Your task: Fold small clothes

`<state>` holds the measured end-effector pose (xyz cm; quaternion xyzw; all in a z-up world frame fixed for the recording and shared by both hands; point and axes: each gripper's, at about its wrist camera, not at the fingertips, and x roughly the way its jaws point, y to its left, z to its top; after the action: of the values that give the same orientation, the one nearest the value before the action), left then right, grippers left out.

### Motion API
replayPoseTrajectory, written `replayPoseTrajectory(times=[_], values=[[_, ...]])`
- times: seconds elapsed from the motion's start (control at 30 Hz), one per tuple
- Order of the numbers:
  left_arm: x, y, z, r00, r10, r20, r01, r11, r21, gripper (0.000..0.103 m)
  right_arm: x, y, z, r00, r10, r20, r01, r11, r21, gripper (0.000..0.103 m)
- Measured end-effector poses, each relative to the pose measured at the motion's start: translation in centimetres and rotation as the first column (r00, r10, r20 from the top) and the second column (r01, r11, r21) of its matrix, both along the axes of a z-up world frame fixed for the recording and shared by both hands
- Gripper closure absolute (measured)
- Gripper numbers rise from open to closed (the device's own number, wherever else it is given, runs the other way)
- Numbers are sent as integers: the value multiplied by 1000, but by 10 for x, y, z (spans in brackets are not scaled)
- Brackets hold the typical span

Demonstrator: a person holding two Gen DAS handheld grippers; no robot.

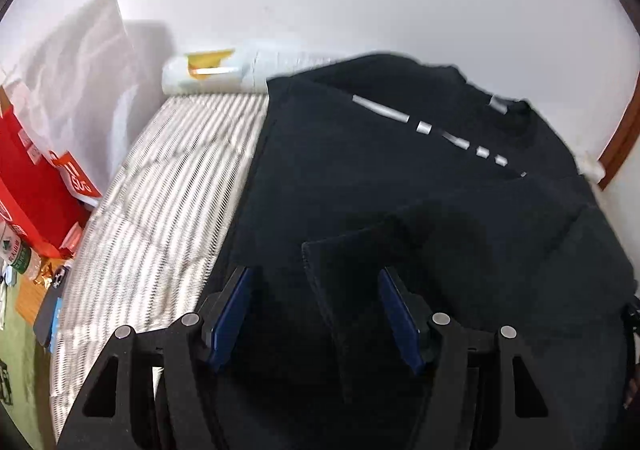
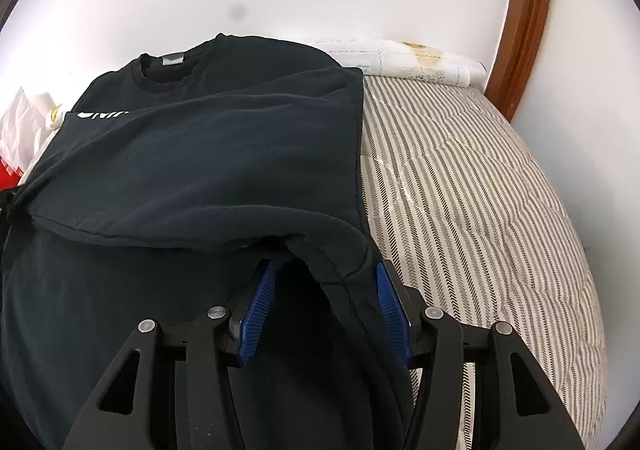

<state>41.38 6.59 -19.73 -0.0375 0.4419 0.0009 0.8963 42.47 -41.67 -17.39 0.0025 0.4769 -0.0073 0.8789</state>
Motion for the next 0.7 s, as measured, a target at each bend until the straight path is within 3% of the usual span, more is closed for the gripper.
replayPoseTrajectory(times=[0.1,0.13,0.17,0.2,0.23,0.3,0.43,0.6,0.7], values=[[1,-9,0,1000,-3,21,3,1000,30,45,4,0,-5,1000,0,3,0,1000,15,47],[1,-13,1,999,-19,31,18,999,39,60,6,1,-6,1000,8,2,-8,1000,6,45],[1,-18,2,999,-33,44,30,998,63,69,10,2,-5,1000,12,5,-12,1000,-4,45],[4,-26,3,998,-30,56,22,991,130,83,12,2,-4,1000,10,12,-10,1000,-4,45],[4,-31,5,997,-32,64,19,983,185,89,16,2,-1,1000,7,20,-7,1000,7,45],[4,-29,14,995,-46,93,30,986,167,92,21,2,3,1000,14,19,-14,1000,7,45],[8,3,41,990,-24,140,23,1000,8,92,13,1,21,995,90,41,-92,995,36,45],[22,9,34,994,-21,104,19,1000,17,91,1,-1,59,974,147,170,-167,980,108,44],[25,6,18,998,-13,66,11,999,30,90,17,2,59,978,127,168,-149,981,126,44]])
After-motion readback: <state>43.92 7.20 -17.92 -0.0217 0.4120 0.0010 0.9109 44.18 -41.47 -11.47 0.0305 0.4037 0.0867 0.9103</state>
